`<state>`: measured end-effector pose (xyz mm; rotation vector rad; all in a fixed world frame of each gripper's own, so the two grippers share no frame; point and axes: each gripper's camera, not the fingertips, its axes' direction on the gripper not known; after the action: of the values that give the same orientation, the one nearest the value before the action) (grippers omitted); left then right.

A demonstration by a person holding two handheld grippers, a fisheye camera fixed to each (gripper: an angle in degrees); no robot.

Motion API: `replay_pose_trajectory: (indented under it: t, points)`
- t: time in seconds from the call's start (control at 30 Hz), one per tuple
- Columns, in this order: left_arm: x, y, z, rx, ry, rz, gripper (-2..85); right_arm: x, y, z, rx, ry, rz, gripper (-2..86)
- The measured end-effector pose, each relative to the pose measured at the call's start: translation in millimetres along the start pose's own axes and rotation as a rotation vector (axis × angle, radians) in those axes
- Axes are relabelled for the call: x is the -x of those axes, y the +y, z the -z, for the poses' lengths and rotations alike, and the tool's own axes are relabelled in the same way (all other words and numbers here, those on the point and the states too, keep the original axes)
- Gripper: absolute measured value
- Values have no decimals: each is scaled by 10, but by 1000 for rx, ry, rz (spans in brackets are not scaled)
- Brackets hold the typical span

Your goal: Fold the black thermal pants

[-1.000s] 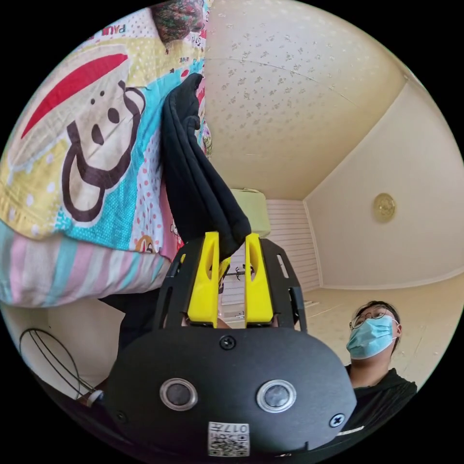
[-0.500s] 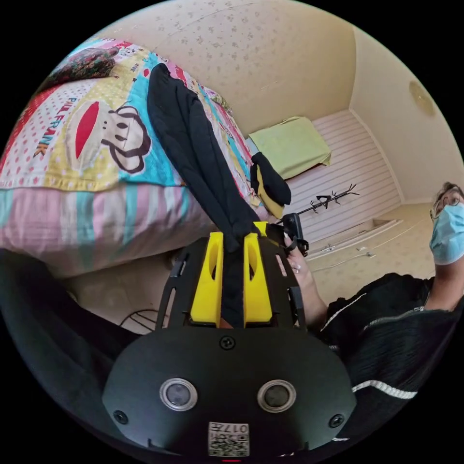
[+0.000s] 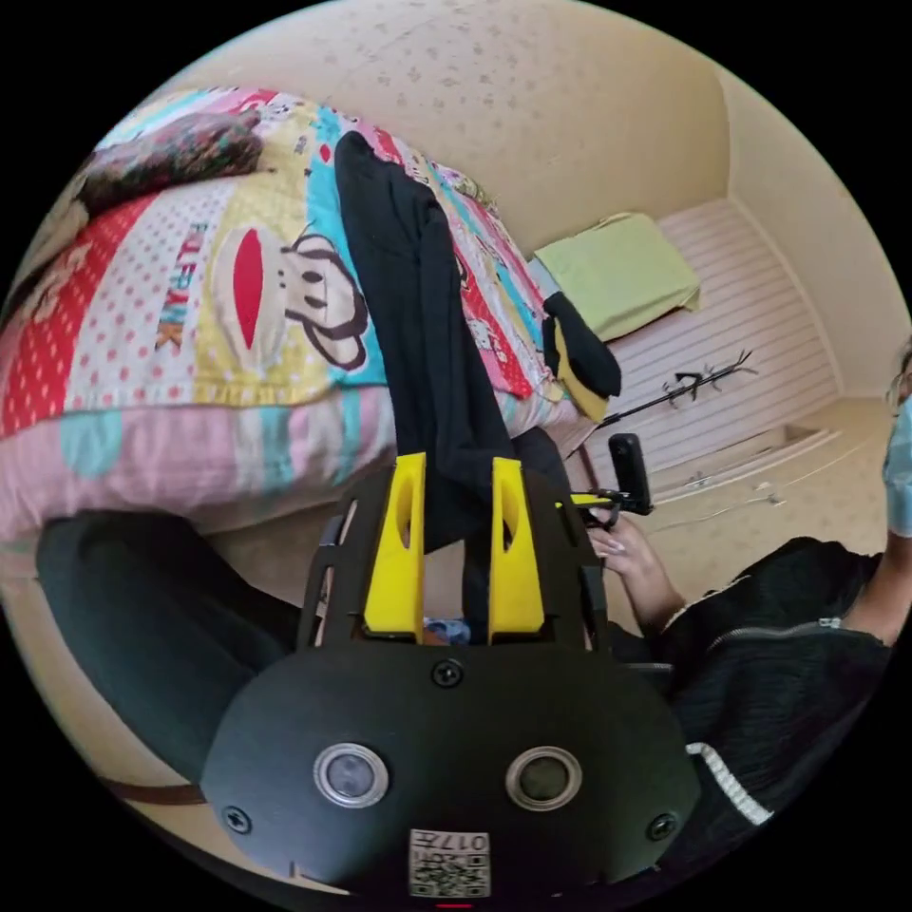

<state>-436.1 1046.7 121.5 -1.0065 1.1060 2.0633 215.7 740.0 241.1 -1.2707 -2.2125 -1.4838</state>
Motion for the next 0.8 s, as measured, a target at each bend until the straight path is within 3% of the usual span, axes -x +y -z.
replay_pose_trajectory:
  t: [0.13,0.3,0.37,0.5,0.63,0.8]
  points:
    - [-483,-101,87,-145,-239,-91,123,108,-42,114,16,27,-16,74]
    - [-545,-4,-1,-343,-48,-149,111,305,-240,221,-50,63,25,76]
    - [-537,-170,-228,-309,10,-196,120,315,-433,207,-47,64,9,77]
    - [-538,-649,-837,-212,-124,-266,133,397,-740,246,-50,87,16,79]
    - [-247,-809,-1432,-54,-151,-270,93,552,-1183,685,-190,124,80,87]
    - [184,-648,-1275,-164,-18,-174,46,624,-1988,1327,-398,235,177,123]
